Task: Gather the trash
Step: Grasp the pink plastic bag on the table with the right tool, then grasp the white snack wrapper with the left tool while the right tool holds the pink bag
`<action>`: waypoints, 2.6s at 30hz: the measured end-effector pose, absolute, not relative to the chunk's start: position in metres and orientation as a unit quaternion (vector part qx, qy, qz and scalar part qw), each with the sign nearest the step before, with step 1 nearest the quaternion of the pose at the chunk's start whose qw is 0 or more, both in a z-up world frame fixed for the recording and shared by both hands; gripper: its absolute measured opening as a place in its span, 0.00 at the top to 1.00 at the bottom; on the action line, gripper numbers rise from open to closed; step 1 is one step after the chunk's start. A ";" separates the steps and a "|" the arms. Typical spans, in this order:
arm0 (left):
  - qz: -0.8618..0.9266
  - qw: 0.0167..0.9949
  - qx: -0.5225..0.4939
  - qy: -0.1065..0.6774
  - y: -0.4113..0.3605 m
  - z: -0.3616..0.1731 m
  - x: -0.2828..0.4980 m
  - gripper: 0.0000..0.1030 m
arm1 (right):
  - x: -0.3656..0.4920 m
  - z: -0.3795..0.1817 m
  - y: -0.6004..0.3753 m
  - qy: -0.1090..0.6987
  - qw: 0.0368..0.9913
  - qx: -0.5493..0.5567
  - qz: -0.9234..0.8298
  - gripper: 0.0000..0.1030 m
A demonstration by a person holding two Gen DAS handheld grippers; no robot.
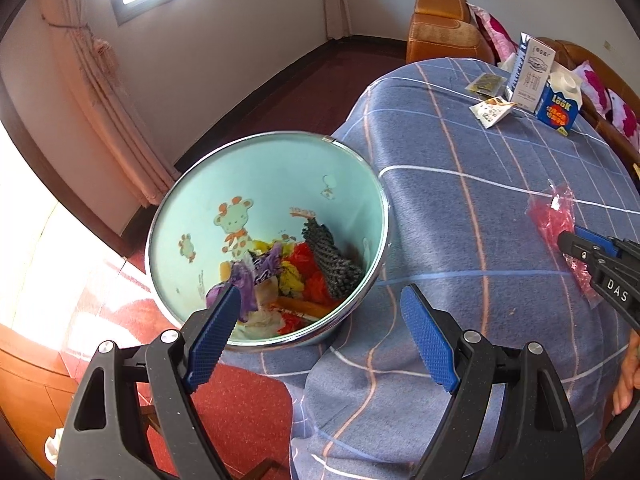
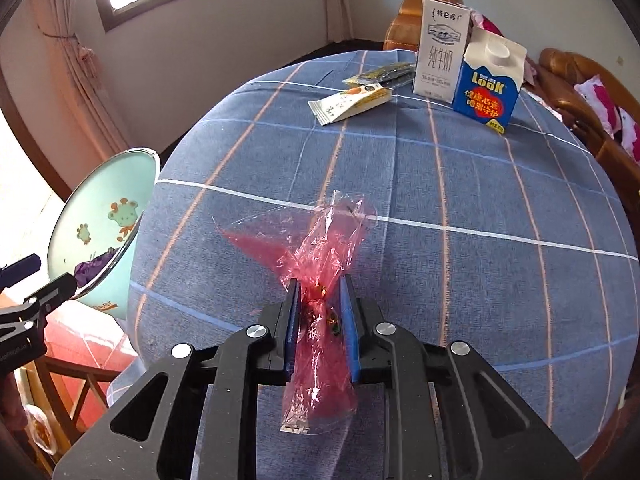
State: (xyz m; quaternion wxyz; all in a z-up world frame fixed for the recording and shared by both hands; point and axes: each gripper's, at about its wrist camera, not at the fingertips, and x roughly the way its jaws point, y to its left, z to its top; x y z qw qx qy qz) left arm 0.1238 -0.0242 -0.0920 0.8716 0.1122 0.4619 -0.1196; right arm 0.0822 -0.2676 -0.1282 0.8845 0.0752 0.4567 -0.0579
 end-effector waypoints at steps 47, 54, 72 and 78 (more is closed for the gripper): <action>-0.297 0.823 0.251 0.414 -0.300 -0.104 0.252 0.73 | 0.099 -0.121 -0.493 0.428 0.880 0.045 -0.201 0.82; -0.270 0.836 0.237 0.414 -0.264 -0.079 0.219 0.72 | 0.076 -0.105 -0.471 0.416 0.887 0.047 -0.193 0.82; -0.223 0.859 0.197 0.416 -0.170 -0.068 0.137 0.72 | 0.045 -0.101 -0.377 0.418 0.898 0.032 -0.132 0.82; -0.212 0.864 0.187 0.416 -0.148 -0.070 0.122 0.72 | 0.043 -0.099 -0.351 0.415 0.902 0.026 -0.115 0.82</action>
